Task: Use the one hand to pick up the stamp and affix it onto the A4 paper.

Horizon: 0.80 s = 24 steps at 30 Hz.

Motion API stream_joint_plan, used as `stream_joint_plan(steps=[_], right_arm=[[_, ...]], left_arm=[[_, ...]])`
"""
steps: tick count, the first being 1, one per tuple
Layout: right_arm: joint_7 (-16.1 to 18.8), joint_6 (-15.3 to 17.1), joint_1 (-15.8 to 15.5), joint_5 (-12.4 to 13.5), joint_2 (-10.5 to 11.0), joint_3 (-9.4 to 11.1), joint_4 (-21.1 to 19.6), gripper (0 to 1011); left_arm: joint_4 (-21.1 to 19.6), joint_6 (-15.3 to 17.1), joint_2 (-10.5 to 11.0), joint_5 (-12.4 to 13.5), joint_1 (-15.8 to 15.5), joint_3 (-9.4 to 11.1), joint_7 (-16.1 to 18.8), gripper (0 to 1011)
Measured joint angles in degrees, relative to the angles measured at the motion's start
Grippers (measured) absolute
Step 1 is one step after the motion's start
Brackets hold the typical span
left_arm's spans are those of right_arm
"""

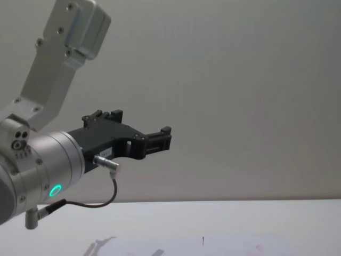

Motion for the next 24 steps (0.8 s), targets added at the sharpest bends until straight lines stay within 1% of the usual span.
stream_joint_plan(steps=[2,3,7,9,10,11,13,14,17,18,20,24], right_arm=[[0.05,0.10,0.00,-0.04,-0.02,-0.01,0.08,922],[0.10,0.22,0.01,-0.09,-0.04,-0.02,0.18,878],[0.18,0.50,0.03,-0.16,-0.09,-0.06,0.37,755],[0.20,0.56,0.03,-0.17,-0.10,-0.07,0.42,710],[0.22,0.62,0.04,-0.19,-0.10,-0.08,0.47,704],[0.22,0.65,0.04,-0.19,-0.11,-0.08,0.49,632],[0.24,0.72,0.05,-0.21,-0.11,-0.10,0.53,590],[0.25,0.75,0.05,-0.22,-0.12,-0.10,0.54,534],[0.27,0.85,0.05,-0.24,-0.13,-0.11,0.60,474],[0.28,0.89,0.05,-0.25,-0.14,-0.11,0.62,417],[0.29,0.91,0.05,-0.26,-0.15,-0.11,0.64,369],[0.32,0.97,0.06,-0.29,-0.17,-0.11,0.69,232]], left_arm=[[0.00,0.00,0.00,0.00,0.00,0.00,0.00,1001],[0.00,0.00,0.00,0.00,0.00,0.00,0.00,1001],[0.00,0.00,0.00,0.00,0.00,0.00,0.00,1001],[0.00,0.00,0.00,0.00,0.00,0.00,0.00,1001],[0.00,0.00,0.00,0.00,0.00,0.00,0.00,1001],[0.00,0.00,0.00,0.00,0.00,0.00,0.00,1001],[0.00,0.00,0.00,0.00,0.00,0.00,0.00,1001],[0.00,0.00,0.00,0.00,0.00,0.00,0.00,1001],[0.00,0.00,0.00,0.00,0.00,0.00,0.00,1001],[0.00,0.00,0.00,0.00,0.00,0.00,0.00,1001],[0.00,0.00,0.00,0.00,0.00,0.00,0.00,1001],[0.00,0.00,0.00,0.00,0.00,0.00,0.00,1001]])
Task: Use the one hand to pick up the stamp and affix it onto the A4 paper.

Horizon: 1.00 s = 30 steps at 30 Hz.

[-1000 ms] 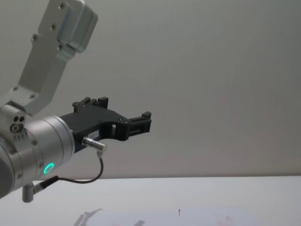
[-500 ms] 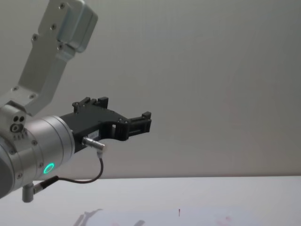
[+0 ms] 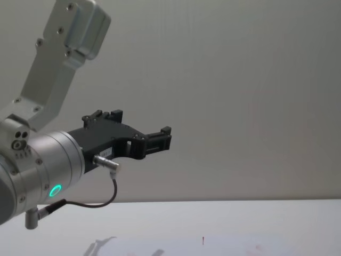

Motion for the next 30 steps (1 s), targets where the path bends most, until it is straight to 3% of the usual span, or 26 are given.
stream_joint_plan(steps=[16,30], right_arm=[[0.22,-0.10,0.03,-0.12,-0.04,0.00,0.07,220],[4.16,-4.08,0.98,-0.08,0.02,0.06,-2.53,220]], left_arm=[[0.00,0.00,0.00,0.00,0.00,0.00,0.00,1001],[0.00,0.00,0.00,0.00,0.00,0.00,0.00,1001]])
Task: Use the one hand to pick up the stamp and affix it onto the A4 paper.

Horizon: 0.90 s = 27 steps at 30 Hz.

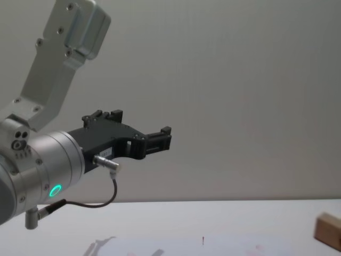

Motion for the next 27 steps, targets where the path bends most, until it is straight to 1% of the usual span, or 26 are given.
stream_joint_plan(steps=[7,11,13,21,24,27], right_arm=[[3.85,-0.60,1.25,0.55,-0.52,-0.52,-1.36,220],[6.07,0.72,2.02,0.40,-0.87,-1.06,-1.61,220],[6.62,1.30,2.24,0.12,-0.94,-1.25,-1.61,220],[8.80,4.74,3.23,-2.63,-1.25,-2.39,-0.76,220],[9.68,6.49,3.73,-4.77,-1.47,-3.08,0.18,220],[10.13,7.34,4.05,-5.85,-1.65,-3.48,0.72,220]], left_arm=[[0.00,0.00,0.00,0.00,0.00,0.00,0.00,1001],[0.00,0.00,0.00,0.00,0.00,0.00,0.00,1001],[0.00,0.00,0.00,0.00,0.00,0.00,0.00,1001],[0.00,0.00,0.00,0.00,0.00,0.00,0.00,1001],[0.00,0.00,0.00,0.00,0.00,0.00,0.00,1001],[0.00,0.00,0.00,0.00,0.00,0.00,0.00,1001]])
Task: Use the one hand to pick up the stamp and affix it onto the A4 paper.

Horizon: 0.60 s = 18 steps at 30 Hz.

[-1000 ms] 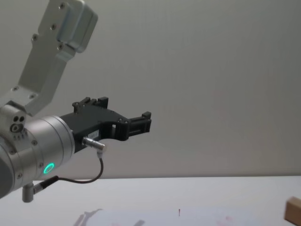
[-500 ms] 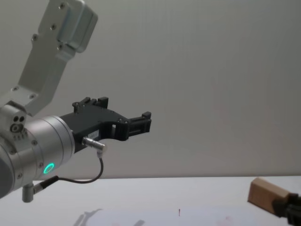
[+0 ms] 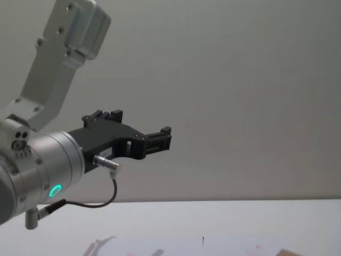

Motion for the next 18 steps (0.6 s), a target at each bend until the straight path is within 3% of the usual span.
stream_joint_plan(steps=[7,18], right_arm=[[1.42,2.04,1.11,-2.37,-1.10,-1.30,2.24,220],[2.09,2.79,2.47,-3.29,-2.66,-2.34,4.19,220]], left_arm=[[0.00,0.00,0.00,0.00,0.00,0.00,0.00,1001],[0.00,0.00,0.00,0.00,0.00,0.00,0.00,1001]])
